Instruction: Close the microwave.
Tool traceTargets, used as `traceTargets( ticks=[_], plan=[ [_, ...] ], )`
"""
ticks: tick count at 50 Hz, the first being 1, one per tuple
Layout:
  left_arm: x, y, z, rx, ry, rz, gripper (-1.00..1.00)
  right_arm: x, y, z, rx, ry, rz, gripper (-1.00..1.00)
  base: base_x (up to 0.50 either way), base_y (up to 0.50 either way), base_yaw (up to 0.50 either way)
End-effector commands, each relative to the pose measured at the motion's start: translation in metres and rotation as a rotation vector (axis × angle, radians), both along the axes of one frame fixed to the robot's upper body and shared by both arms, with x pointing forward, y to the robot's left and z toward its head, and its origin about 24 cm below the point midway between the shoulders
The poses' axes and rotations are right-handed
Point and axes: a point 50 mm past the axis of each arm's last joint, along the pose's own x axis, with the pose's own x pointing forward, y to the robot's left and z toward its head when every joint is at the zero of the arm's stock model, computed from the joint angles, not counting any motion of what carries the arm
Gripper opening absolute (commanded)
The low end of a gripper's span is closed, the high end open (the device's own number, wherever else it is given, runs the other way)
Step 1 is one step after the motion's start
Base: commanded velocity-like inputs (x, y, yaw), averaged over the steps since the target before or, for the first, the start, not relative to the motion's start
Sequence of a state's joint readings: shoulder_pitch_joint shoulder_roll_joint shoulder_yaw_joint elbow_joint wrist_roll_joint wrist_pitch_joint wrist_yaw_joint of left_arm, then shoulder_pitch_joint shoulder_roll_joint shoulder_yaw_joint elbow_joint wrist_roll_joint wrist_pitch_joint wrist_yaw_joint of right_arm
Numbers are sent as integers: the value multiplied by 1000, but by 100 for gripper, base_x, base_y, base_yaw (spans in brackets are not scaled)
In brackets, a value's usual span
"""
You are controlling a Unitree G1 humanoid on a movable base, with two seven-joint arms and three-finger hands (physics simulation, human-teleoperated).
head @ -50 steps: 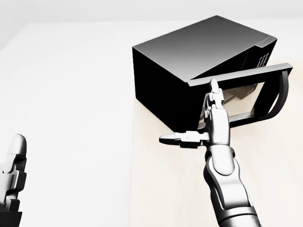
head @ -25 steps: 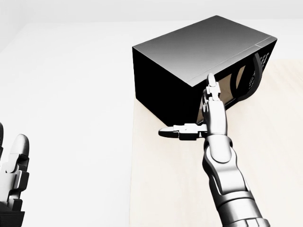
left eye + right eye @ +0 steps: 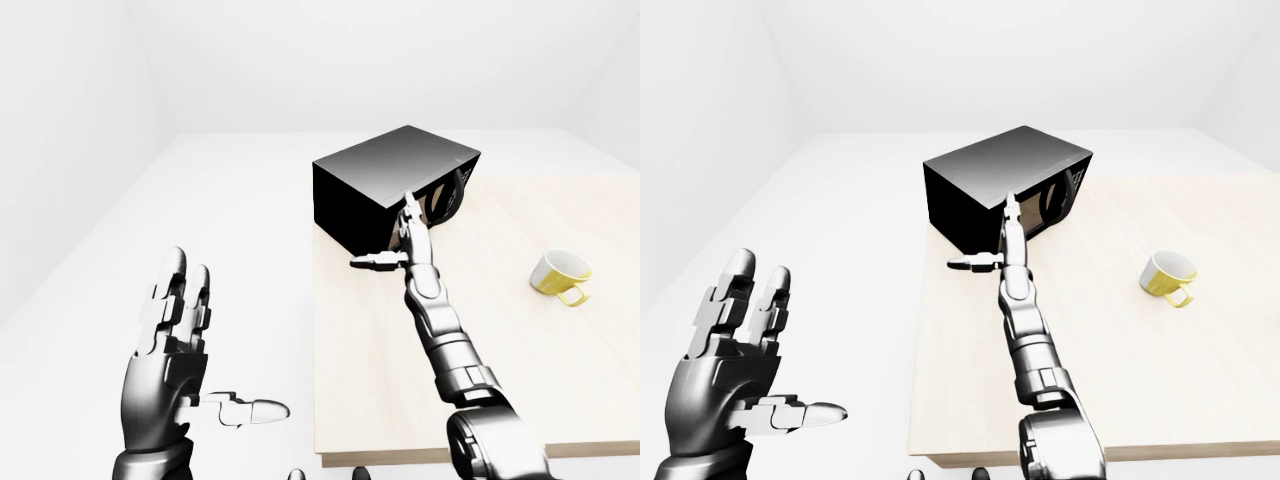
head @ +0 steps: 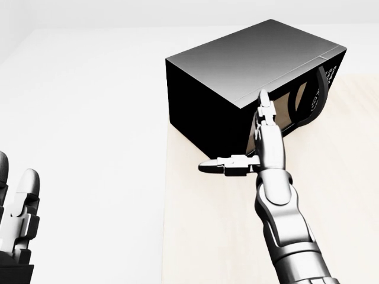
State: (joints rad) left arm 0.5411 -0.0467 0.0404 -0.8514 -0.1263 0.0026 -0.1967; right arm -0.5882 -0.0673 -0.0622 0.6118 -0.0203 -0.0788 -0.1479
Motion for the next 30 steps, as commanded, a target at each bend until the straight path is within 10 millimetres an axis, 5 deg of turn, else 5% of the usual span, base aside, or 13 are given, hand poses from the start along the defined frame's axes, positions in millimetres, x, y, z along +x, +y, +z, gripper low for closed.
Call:
traceTargets(
  ticks=[1, 3, 4, 6, 10, 14, 30],
  plan=[
    [0, 1, 0, 0, -2, 1, 100, -25, 4, 28, -18, -109, 20, 100, 0, 0, 0],
    [0, 1, 0, -2, 0, 1, 100, -78, 0, 40, -9, -221, 54, 100, 0, 0, 0],
    [0, 1, 0, -2, 0, 1, 100, -79, 0, 41, -8, -224, 55, 100, 0, 0, 0],
    [0, 1, 0, -3, 0, 1, 100, -142, -4, 44, 4, -260, 91, 100, 0, 0, 0],
    [-1, 1, 0, -2, -1, 3, 100, -204, -23, 37, 48, -214, 67, 100, 0, 0, 0],
    [-2, -1, 0, 2, -1, -1, 100, -218, -32, 68, 54, -302, 18, 100, 0, 0, 0],
    [1, -2, -1, 3, 6, -4, 100, -205, -25, 54, 48, -252, 55, 100, 0, 0, 0]
  ],
)
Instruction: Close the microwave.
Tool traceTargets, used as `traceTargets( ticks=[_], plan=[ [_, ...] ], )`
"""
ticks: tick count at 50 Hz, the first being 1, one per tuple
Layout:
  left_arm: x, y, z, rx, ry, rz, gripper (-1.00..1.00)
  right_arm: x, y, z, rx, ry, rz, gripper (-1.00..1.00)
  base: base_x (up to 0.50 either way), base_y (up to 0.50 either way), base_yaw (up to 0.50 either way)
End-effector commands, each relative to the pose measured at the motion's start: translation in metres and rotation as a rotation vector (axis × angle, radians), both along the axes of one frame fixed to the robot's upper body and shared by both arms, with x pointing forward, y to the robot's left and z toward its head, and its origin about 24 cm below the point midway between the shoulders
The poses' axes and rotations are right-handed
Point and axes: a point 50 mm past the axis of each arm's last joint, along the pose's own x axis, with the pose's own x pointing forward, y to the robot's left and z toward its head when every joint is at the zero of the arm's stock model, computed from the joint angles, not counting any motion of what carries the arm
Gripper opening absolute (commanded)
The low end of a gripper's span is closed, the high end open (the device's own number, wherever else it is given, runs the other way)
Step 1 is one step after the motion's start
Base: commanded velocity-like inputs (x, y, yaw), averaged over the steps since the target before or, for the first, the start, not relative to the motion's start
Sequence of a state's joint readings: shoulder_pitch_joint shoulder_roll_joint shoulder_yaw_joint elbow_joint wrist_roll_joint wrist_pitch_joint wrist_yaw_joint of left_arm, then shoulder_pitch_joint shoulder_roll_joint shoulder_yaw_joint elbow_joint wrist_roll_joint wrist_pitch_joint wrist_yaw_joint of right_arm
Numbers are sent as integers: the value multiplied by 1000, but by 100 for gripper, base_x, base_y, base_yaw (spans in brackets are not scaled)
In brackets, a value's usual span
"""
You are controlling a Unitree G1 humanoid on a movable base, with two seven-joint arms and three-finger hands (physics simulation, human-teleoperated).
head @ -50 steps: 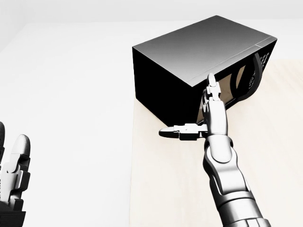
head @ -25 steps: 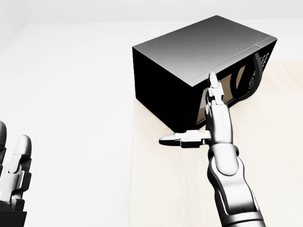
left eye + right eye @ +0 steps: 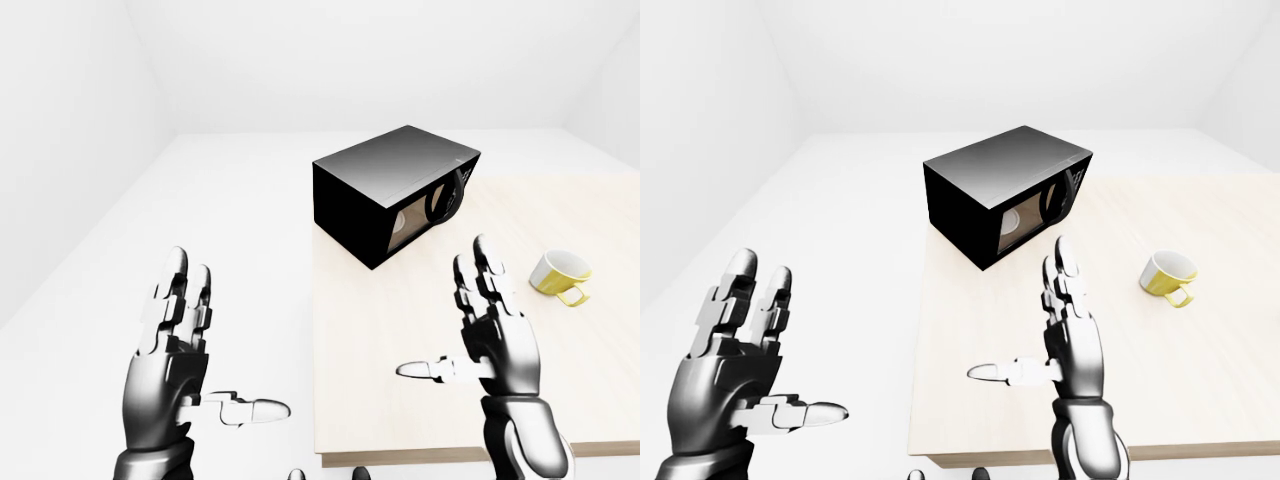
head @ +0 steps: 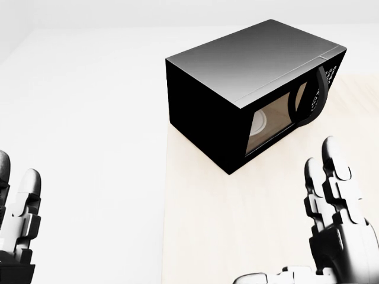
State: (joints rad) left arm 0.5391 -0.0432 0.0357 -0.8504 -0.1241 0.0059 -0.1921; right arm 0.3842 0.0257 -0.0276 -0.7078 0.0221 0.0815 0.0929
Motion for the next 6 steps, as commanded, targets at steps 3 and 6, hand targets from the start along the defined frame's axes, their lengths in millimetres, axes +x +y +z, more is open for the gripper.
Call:
traceTargets(
  ticks=[3, 6],
  plan=[
    [1, -1, -1, 2, 3, -2, 100, -18, 0, 15, -11, -39, 2, 100, 0, 0, 0],
    [1, -1, -1, 3, 4, -2, 100, -15, 2, 11, -15, -28, 2, 100, 0, 0, 0]
  ],
)
